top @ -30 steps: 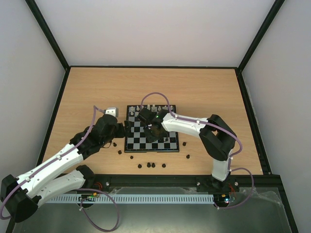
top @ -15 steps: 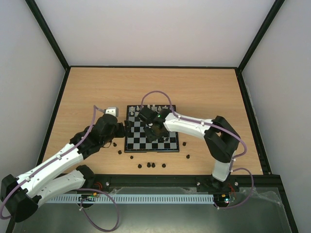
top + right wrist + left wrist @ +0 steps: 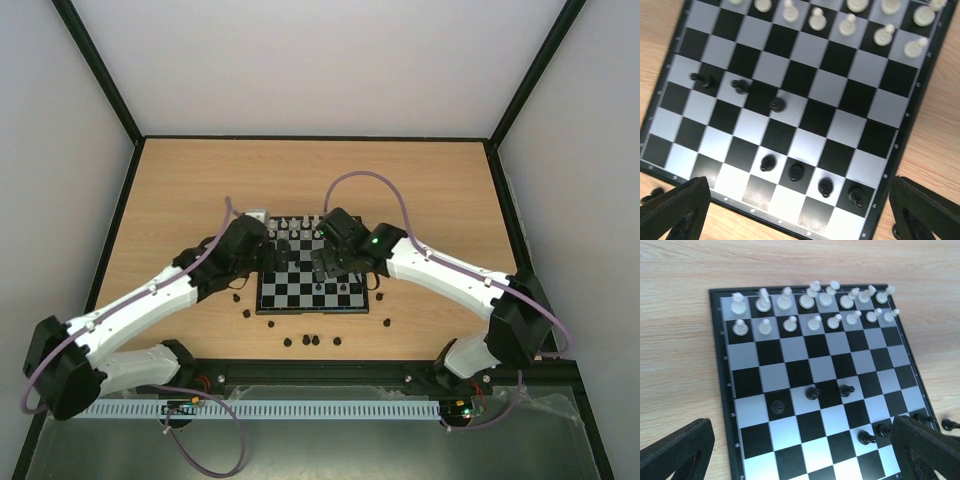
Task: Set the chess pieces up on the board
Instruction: Place the chess piece on the chessboard, then pick up the chess piece from the chessboard.
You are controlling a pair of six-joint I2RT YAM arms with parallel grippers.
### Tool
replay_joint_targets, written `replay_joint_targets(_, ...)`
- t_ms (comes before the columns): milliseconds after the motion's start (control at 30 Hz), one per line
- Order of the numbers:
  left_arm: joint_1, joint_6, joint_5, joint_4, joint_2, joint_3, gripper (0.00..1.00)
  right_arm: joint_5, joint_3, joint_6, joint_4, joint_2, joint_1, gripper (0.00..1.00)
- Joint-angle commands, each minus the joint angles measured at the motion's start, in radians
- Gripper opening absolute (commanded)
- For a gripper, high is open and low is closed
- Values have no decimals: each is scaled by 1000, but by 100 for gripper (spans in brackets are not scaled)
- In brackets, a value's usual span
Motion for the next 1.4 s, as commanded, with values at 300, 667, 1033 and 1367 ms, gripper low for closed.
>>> replay_joint_targets(300,-155,27,18,-15,343,226,96,-13,-189,18,77,-213,-94,100)
replay_joint_targets(667,-200,39,12,13,562,320,63,-18,-249,31,114,-322,-108,98)
replay_joint_targets(1033,-177,72,-47,-1,661,367,48,-18,-246,26,121,-320,-107,97)
replay_joint_targets(1367,-131,88,5,53,689,332,40,10,-244,27,127,-359,-108,96)
